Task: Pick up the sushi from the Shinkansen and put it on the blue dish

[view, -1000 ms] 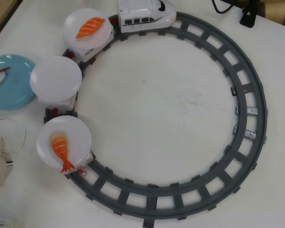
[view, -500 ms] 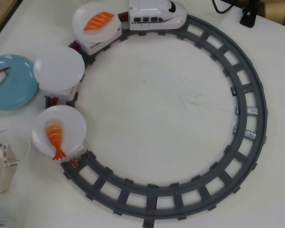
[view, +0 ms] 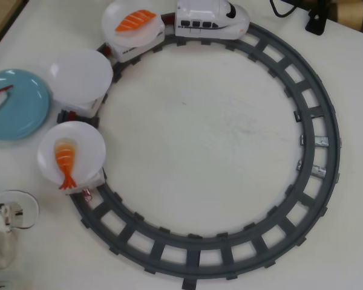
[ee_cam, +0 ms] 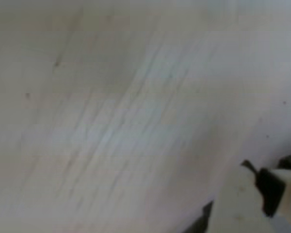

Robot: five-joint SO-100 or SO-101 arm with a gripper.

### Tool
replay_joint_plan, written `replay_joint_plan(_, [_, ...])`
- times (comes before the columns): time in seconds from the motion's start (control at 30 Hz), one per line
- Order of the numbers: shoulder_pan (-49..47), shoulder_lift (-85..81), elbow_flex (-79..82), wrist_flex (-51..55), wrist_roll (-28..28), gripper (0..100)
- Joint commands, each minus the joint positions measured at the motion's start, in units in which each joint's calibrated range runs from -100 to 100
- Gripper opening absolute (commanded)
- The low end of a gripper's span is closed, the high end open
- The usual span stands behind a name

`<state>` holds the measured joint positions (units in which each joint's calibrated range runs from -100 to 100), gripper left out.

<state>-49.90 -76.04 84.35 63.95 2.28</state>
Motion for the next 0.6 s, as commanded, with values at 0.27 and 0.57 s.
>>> replay_joint_plan(0.27, [0.69, -9.52, 6.27, 2.84, 0.18, 3])
replay_joint_plan(0.57, [0.51, -18.65, 7.89, 7.26, 0.18, 3])
